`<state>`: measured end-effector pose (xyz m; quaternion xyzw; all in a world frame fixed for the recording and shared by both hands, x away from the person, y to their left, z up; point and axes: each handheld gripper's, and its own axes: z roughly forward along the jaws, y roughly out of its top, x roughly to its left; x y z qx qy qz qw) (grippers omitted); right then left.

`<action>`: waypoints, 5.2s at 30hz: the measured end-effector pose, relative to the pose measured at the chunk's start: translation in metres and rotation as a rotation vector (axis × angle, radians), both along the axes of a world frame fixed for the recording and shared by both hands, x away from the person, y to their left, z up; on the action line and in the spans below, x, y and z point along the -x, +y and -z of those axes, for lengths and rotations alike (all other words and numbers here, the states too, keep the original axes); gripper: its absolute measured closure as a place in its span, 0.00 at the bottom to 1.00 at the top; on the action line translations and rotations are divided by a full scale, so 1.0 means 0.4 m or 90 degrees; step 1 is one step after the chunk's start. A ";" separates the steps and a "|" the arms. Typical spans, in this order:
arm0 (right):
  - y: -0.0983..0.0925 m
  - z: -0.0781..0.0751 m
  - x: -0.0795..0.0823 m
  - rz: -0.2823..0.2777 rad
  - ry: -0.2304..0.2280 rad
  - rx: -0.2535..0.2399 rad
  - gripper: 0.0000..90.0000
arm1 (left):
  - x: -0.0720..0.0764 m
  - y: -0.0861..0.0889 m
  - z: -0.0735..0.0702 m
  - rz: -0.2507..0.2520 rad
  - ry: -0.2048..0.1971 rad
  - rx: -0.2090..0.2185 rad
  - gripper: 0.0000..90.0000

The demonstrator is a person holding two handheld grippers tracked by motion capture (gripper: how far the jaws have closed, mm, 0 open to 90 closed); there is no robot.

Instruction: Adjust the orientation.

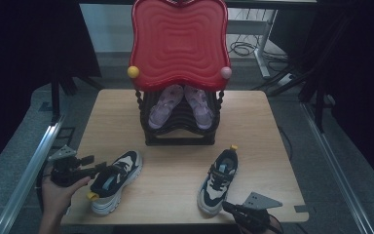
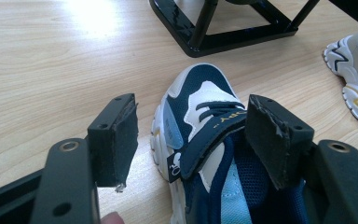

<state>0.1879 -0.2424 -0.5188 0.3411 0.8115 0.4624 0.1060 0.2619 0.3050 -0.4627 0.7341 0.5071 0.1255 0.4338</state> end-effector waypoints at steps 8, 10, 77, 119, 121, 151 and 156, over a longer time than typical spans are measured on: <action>0.016 0.000 -0.010 -0.011 -0.005 0.004 1.00 | 0.001 0.003 -0.001 -0.002 0.000 0.000 0.39; 0.025 0.000 -0.013 -0.014 -0.006 0.005 1.00 | 0.001 0.001 0.000 -0.001 0.000 0.000 0.39; 0.277 -0.019 -0.133 0.016 -0.051 0.076 1.00 | 0.001 0.011 0.002 -0.007 0.001 -0.002 0.39; 0.140 -0.203 -0.239 0.078 -0.118 -0.044 1.00 | -0.007 0.004 0.014 -0.005 0.011 -0.005 0.39; 0.108 -0.207 -0.268 0.090 -0.114 -0.048 1.00 | -0.009 0.002 0.017 -0.004 0.013 -0.006 0.39; -0.121 -0.070 -0.373 0.110 -0.013 -0.038 1.00 | -0.014 -0.006 0.024 0.008 0.019 -0.006 0.39; -0.116 -0.064 -0.360 0.095 -0.011 -0.036 1.00 | -0.015 -0.010 0.025 0.011 0.019 -0.006 0.39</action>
